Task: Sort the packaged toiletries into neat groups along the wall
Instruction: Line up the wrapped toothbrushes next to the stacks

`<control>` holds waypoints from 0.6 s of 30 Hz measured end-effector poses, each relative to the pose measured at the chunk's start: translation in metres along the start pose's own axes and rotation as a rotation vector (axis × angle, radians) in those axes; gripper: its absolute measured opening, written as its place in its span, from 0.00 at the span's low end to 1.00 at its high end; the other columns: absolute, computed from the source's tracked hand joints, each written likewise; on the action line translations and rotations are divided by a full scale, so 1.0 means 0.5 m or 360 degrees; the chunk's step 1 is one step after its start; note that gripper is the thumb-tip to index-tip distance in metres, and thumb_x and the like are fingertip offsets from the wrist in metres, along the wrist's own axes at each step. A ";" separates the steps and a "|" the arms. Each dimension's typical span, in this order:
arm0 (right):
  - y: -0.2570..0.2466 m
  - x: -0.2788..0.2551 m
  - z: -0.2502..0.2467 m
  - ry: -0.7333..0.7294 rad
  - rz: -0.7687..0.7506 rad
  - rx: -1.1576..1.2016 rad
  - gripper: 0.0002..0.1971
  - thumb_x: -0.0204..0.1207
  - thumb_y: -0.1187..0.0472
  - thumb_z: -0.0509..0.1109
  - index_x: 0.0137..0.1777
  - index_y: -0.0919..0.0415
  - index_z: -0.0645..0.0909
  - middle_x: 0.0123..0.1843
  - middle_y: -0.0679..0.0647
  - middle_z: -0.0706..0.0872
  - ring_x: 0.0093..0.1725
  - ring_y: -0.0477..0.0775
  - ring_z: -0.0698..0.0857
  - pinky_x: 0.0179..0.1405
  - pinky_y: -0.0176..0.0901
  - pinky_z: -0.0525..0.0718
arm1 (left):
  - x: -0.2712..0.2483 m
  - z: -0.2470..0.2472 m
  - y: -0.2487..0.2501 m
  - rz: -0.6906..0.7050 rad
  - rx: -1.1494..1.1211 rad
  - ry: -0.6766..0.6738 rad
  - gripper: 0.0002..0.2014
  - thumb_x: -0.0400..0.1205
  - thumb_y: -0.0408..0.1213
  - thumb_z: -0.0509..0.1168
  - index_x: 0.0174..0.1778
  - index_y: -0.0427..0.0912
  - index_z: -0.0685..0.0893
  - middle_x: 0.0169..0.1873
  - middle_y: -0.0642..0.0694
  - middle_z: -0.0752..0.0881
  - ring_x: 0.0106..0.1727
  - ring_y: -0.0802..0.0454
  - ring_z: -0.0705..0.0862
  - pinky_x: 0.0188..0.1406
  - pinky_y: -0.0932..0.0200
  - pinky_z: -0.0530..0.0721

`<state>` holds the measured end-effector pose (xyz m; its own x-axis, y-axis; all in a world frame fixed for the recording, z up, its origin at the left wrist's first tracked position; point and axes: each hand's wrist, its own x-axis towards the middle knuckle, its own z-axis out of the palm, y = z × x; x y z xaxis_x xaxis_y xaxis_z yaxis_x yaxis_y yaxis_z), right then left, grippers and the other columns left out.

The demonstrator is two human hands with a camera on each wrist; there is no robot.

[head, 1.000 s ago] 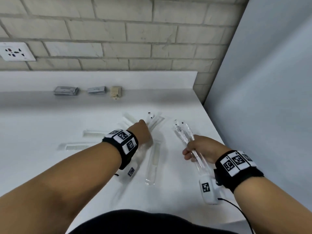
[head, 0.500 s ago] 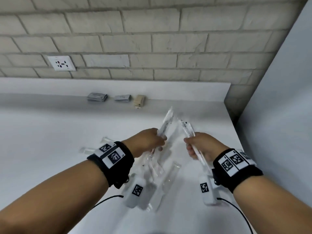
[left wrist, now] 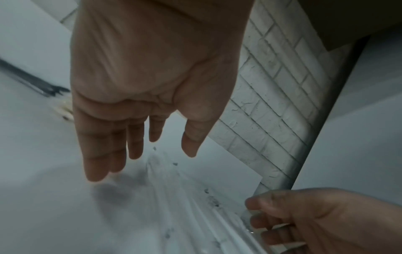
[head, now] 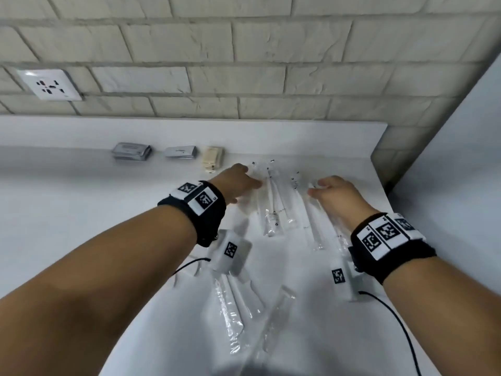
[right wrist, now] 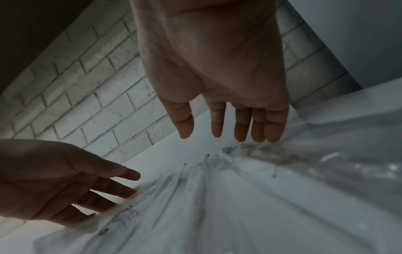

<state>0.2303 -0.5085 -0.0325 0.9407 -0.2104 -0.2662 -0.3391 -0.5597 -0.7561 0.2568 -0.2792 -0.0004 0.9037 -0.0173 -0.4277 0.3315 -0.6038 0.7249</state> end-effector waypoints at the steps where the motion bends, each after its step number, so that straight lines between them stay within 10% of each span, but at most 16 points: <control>1: -0.003 0.000 -0.001 0.0018 -0.0031 -0.0076 0.25 0.68 0.46 0.72 0.65 0.54 0.81 0.65 0.57 0.82 0.63 0.61 0.83 0.64 0.52 0.82 | 0.004 -0.014 -0.009 0.0018 0.0090 0.0006 0.32 0.80 0.45 0.68 0.79 0.47 0.66 0.66 0.43 0.81 0.62 0.45 0.82 0.53 0.51 0.86; 5: -0.040 -0.007 0.005 0.0071 -0.0323 -0.0410 0.12 0.76 0.55 0.68 0.58 0.52 0.84 0.58 0.58 0.85 0.57 0.59 0.83 0.56 0.44 0.80 | 0.008 -0.034 -0.027 0.0154 0.0385 -0.0122 0.25 0.80 0.44 0.68 0.74 0.51 0.73 0.56 0.49 0.85 0.51 0.50 0.85 0.50 0.52 0.89; 8: -0.074 -0.033 0.035 -0.0113 -0.0568 -0.0474 0.09 0.77 0.59 0.68 0.54 0.51 0.87 0.54 0.53 0.86 0.48 0.52 0.83 0.48 0.39 0.76 | 0.000 -0.017 -0.028 0.0371 0.0796 -0.0160 0.22 0.81 0.39 0.66 0.73 0.50 0.77 0.64 0.45 0.81 0.61 0.47 0.82 0.59 0.56 0.81; 13: -0.077 -0.064 0.095 -0.0515 -0.0708 -0.1001 0.14 0.78 0.54 0.69 0.62 0.44 0.85 0.58 0.47 0.79 0.62 0.52 0.79 0.64 0.48 0.78 | -0.001 -0.001 -0.060 0.0570 0.1136 -0.0136 0.20 0.81 0.35 0.60 0.68 0.56 0.82 0.65 0.45 0.77 0.68 0.50 0.78 0.70 0.57 0.74; 18: -0.068 -0.068 0.093 -0.0536 -0.0673 -0.1048 0.15 0.79 0.58 0.68 0.64 0.46 0.85 0.63 0.50 0.79 0.66 0.56 0.79 0.67 0.50 0.78 | -0.020 -0.016 -0.092 0.0528 0.1333 -0.0111 0.31 0.80 0.44 0.65 0.80 0.59 0.63 0.80 0.45 0.61 0.78 0.41 0.64 0.76 0.46 0.68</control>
<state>0.2104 -0.4450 -0.0257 0.9069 0.3127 -0.2824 0.2030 -0.9116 -0.3575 0.2345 -0.2449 -0.0250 0.8903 -0.3259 -0.3180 -0.2739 -0.9412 0.1979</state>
